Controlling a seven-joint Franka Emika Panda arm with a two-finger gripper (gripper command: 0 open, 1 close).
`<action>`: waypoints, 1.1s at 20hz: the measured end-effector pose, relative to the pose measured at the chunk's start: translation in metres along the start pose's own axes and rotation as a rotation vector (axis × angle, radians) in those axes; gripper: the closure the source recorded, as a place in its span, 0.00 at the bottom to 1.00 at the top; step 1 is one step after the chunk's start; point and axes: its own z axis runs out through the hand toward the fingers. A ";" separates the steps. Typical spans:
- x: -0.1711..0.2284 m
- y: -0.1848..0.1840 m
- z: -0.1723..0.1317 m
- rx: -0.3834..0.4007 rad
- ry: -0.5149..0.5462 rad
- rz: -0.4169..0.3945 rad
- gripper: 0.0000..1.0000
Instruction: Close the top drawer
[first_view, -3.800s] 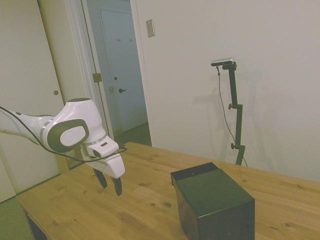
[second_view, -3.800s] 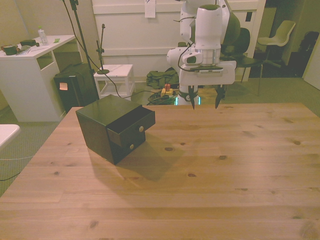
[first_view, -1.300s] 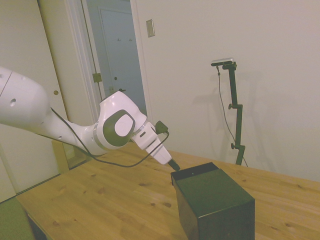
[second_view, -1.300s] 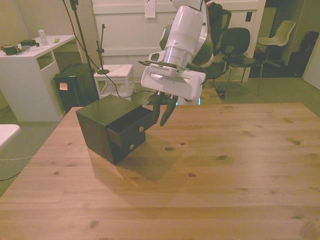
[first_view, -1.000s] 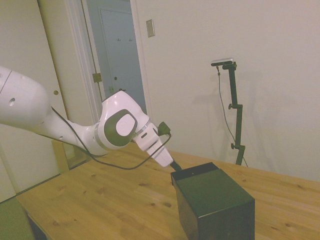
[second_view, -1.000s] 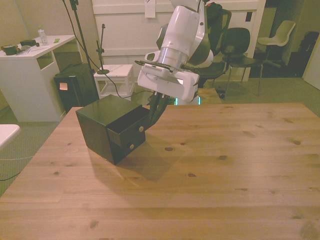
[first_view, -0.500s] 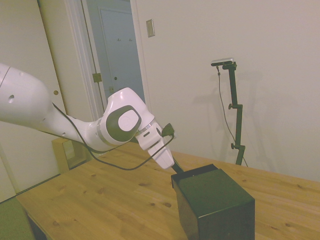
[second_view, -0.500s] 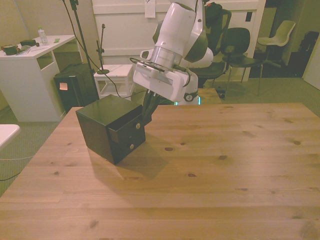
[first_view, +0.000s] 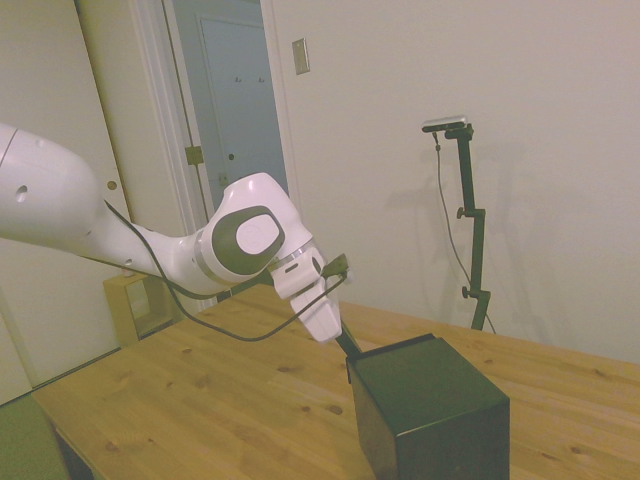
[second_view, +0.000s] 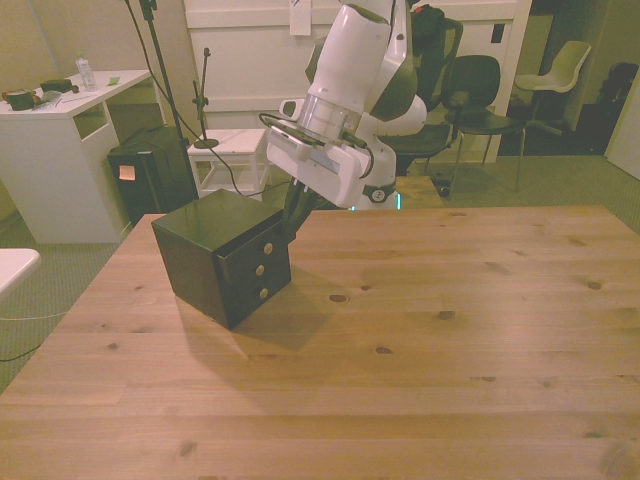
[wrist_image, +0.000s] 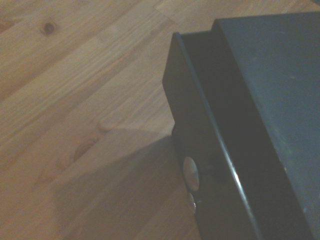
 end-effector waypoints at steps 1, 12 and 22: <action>-0.001 0.002 0.000 -0.016 0.000 0.001 1.00; 0.006 0.004 -0.001 -0.093 -0.010 0.033 1.00; 0.000 0.004 0.001 -0.111 -0.036 0.040 1.00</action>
